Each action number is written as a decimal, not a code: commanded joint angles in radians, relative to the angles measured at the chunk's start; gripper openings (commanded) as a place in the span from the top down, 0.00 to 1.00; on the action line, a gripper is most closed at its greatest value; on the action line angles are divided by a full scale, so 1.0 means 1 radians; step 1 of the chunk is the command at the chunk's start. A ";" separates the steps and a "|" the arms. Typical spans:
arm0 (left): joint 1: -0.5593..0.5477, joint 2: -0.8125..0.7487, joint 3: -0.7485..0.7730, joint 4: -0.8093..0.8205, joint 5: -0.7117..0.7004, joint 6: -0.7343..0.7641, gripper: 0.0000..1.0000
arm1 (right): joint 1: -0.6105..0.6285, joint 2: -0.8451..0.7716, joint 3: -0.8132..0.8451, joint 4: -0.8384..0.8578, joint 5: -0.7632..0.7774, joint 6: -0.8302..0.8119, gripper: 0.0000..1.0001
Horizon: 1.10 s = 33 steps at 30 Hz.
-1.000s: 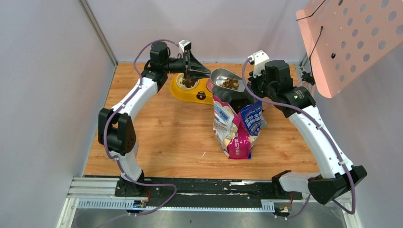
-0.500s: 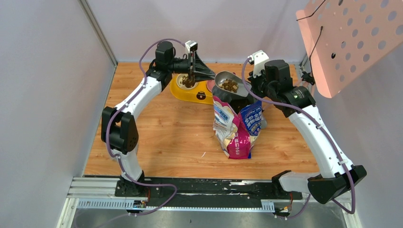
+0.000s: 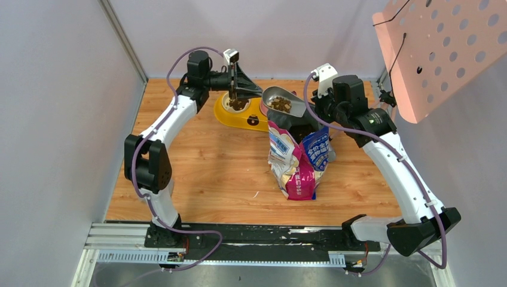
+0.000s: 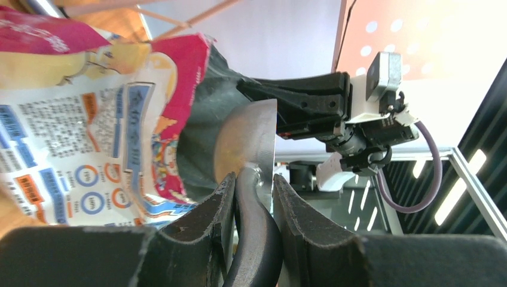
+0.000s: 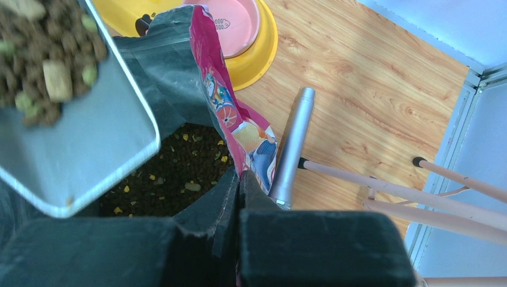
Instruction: Serve the pet food
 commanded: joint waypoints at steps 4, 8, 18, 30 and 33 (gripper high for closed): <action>0.180 -0.039 0.104 -0.026 -0.053 0.083 1.00 | 0.001 -0.006 0.007 0.088 -0.014 -0.005 1.00; 0.240 -0.026 0.097 -0.006 -0.085 0.084 1.00 | 0.002 0.002 0.021 0.087 -0.017 0.003 1.00; 0.343 0.125 0.105 0.001 -0.136 0.200 1.00 | 0.001 0.010 0.028 0.086 -0.008 -0.012 1.00; 0.341 0.329 0.307 -0.234 -0.259 0.447 1.00 | 0.002 0.025 0.034 0.070 0.007 -0.042 1.00; 0.334 0.364 0.314 -0.239 -0.290 0.456 1.00 | 0.001 0.042 0.051 0.069 0.005 -0.056 1.00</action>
